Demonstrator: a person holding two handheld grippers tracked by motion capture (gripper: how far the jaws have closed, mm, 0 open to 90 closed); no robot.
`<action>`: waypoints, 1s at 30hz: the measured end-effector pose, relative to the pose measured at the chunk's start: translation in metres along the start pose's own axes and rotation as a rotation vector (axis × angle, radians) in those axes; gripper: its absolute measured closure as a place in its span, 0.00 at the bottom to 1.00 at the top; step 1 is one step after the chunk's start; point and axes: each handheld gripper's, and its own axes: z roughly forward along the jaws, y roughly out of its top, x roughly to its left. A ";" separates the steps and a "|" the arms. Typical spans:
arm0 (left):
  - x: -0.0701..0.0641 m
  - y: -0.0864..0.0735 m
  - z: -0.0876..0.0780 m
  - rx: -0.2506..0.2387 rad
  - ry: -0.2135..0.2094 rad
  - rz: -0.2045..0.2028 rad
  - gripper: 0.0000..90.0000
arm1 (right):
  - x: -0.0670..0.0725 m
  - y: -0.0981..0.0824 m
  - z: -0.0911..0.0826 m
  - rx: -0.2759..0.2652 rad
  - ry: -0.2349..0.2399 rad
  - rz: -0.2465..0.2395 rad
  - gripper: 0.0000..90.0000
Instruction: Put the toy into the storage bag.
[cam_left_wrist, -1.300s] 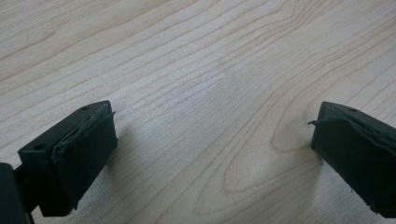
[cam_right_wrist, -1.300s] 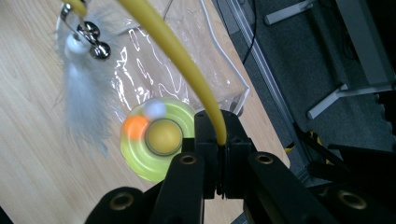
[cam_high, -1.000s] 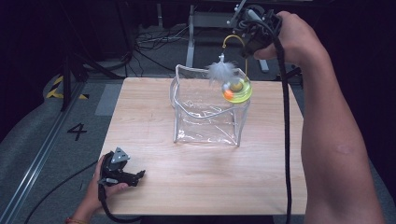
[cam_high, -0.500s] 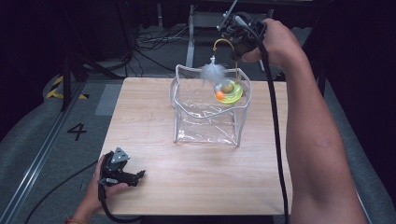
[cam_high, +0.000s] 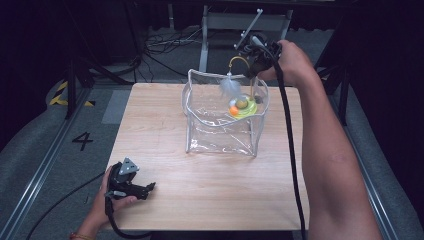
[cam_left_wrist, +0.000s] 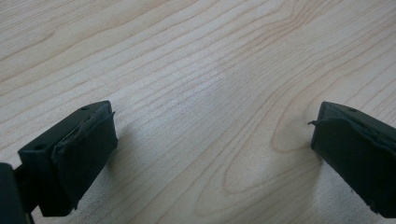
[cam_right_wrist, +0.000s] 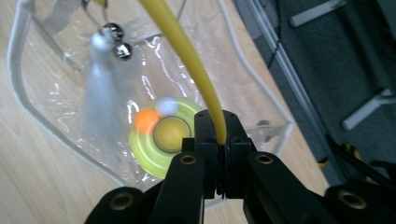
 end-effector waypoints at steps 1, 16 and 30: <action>0.000 0.000 0.000 0.000 0.000 0.000 0.01 | 0.001 -0.003 0.005 0.006 0.005 -0.002 0.98; 0.000 0.000 0.001 -0.003 -0.002 -0.001 0.01 | 0.013 -0.042 0.058 0.030 0.088 -0.002 0.98; 0.000 0.001 0.001 -0.004 0.000 0.001 0.01 | 0.020 -0.052 0.083 0.053 0.111 -0.003 0.97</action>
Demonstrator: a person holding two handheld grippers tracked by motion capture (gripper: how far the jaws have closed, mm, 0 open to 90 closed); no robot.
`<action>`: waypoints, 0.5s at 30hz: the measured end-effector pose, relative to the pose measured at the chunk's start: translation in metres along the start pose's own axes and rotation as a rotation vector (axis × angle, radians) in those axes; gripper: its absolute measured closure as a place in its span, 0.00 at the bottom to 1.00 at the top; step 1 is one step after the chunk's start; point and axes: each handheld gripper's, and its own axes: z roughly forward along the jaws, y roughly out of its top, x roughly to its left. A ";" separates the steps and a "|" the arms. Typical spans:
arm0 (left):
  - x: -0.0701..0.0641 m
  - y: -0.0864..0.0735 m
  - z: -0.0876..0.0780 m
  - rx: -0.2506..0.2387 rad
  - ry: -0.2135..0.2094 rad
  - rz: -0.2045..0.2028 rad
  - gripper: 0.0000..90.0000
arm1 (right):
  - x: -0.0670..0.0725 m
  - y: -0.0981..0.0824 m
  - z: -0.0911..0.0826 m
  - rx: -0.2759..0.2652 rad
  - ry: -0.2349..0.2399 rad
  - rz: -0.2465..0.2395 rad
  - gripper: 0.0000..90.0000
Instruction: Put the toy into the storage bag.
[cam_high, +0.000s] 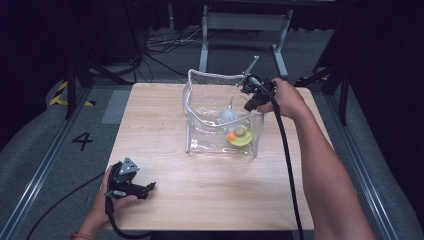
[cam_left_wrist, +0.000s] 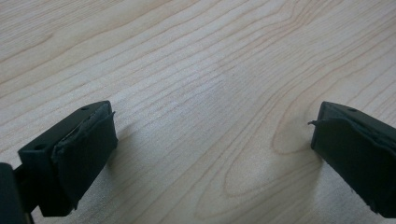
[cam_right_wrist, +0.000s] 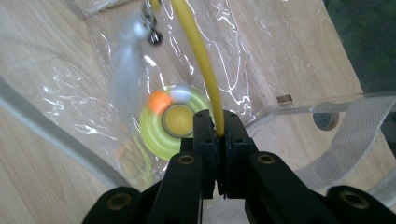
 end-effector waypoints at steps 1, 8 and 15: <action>0.000 0.000 0.000 0.000 0.000 0.000 0.01 | 0.000 -0.002 0.000 -0.015 0.001 0.001 0.98; 0.000 0.000 0.000 0.001 -0.001 -0.001 0.01 | 0.001 -0.007 -0.003 -0.018 0.006 0.003 0.97; 0.000 0.000 0.000 0.000 0.001 0.002 0.01 | 0.004 -0.007 -0.002 -0.035 0.005 0.003 0.96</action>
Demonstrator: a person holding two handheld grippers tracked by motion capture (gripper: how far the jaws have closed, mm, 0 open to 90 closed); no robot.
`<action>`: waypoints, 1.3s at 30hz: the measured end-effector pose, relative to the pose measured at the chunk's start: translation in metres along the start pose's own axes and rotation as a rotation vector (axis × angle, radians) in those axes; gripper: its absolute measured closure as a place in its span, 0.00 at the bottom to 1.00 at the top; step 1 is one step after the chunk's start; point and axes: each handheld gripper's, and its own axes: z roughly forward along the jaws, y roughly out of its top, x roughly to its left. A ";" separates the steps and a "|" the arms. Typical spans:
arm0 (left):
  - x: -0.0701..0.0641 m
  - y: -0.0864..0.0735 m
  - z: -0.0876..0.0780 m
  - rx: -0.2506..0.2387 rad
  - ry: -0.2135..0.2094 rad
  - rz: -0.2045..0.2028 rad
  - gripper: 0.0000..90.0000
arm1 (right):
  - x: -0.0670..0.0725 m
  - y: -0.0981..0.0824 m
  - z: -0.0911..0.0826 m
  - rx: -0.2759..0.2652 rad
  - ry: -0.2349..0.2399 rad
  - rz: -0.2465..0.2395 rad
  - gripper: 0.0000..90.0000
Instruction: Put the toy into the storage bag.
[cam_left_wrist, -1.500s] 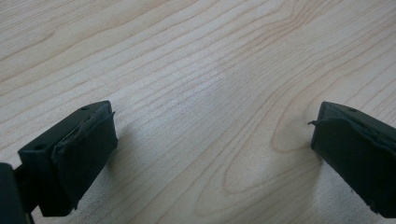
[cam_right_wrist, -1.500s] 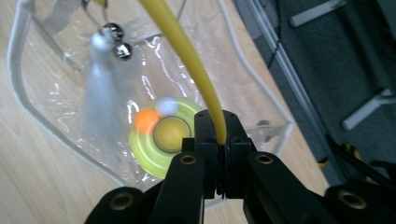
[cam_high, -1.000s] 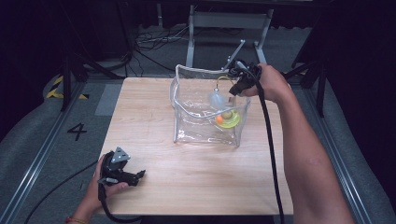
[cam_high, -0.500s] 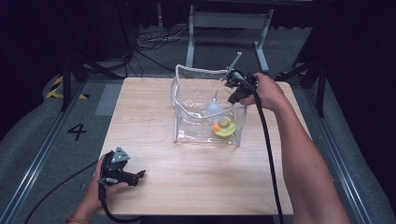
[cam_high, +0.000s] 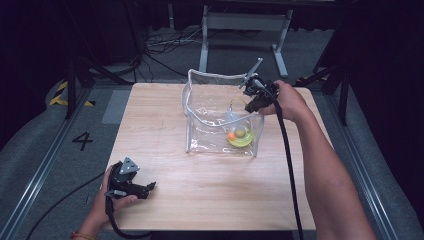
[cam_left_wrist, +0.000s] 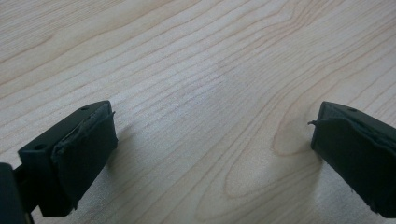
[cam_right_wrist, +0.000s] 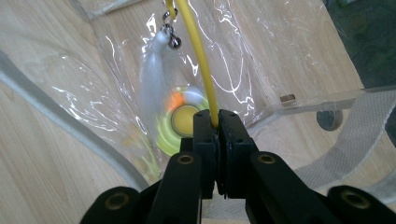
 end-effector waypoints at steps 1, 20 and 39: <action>0.000 0.000 0.000 0.000 0.000 -0.001 0.01 | 0.001 0.000 0.000 -0.003 0.002 -0.006 0.96; 0.000 0.000 0.000 0.001 -0.002 -0.003 0.01 | 0.008 -0.011 -0.018 -0.122 -0.029 0.012 0.82; -0.001 -0.001 0.000 0.001 0.001 -0.012 0.01 | 0.024 -0.031 -0.053 -0.277 -0.218 0.103 0.31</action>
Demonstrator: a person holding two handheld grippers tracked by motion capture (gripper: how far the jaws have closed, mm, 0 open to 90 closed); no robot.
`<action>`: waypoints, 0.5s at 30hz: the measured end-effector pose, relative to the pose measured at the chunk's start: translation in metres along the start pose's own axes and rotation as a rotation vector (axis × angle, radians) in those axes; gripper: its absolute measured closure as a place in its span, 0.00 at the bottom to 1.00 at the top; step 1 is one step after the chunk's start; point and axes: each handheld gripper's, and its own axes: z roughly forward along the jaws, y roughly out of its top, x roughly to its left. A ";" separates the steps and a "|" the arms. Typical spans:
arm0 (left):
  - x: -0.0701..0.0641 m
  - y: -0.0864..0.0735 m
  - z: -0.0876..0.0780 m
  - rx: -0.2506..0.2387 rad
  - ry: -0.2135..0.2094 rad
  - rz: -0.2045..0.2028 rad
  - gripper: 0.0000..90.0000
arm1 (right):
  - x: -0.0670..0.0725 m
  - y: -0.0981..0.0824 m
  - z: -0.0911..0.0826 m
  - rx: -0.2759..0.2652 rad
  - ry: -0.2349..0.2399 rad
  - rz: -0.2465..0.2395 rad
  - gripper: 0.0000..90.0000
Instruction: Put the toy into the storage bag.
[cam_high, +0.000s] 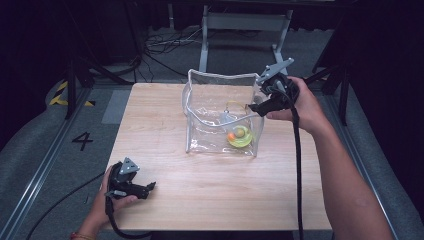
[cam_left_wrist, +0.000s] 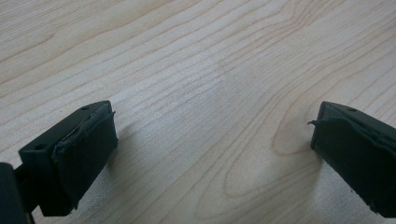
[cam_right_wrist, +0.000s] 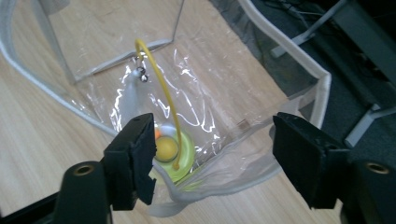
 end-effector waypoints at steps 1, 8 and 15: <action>0.000 0.000 0.000 0.000 0.000 -0.002 0.01 | 0.000 -0.001 -0.001 -0.003 -0.010 0.006 0.30; 0.000 -0.001 -0.001 0.002 0.004 0.000 0.01 | 0.003 -0.017 -0.017 -0.027 -0.049 0.009 0.27; 0.000 -0.001 -0.001 0.005 0.004 -0.001 0.01 | 0.006 -0.048 -0.023 -0.026 -0.089 0.027 0.26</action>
